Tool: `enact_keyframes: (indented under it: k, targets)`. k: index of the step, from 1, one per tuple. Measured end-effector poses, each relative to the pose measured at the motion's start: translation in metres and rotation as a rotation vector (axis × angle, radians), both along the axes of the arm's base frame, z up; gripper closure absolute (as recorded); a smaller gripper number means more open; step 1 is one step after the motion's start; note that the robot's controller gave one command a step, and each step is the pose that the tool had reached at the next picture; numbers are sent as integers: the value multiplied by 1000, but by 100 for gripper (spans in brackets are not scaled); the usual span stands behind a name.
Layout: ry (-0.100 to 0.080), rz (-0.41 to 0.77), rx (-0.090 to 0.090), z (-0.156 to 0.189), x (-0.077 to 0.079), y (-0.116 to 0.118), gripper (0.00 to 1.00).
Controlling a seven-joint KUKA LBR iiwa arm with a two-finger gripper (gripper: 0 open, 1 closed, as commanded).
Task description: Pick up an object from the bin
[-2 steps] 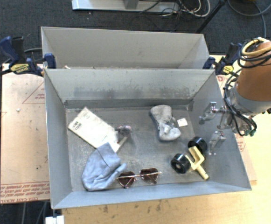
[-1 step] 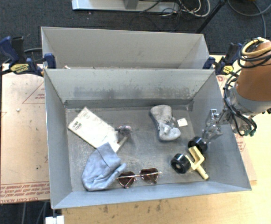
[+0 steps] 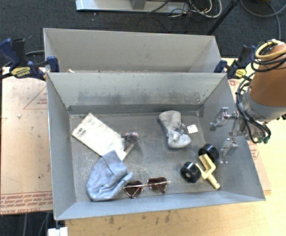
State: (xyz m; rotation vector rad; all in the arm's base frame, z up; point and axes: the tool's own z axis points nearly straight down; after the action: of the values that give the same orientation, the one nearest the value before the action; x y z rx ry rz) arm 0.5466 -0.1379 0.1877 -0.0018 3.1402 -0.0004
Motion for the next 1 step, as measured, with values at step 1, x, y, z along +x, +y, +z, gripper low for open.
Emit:
enact_keyframes:
  k: [1]
  targets:
    - [0,0,0,0,0,0,100]
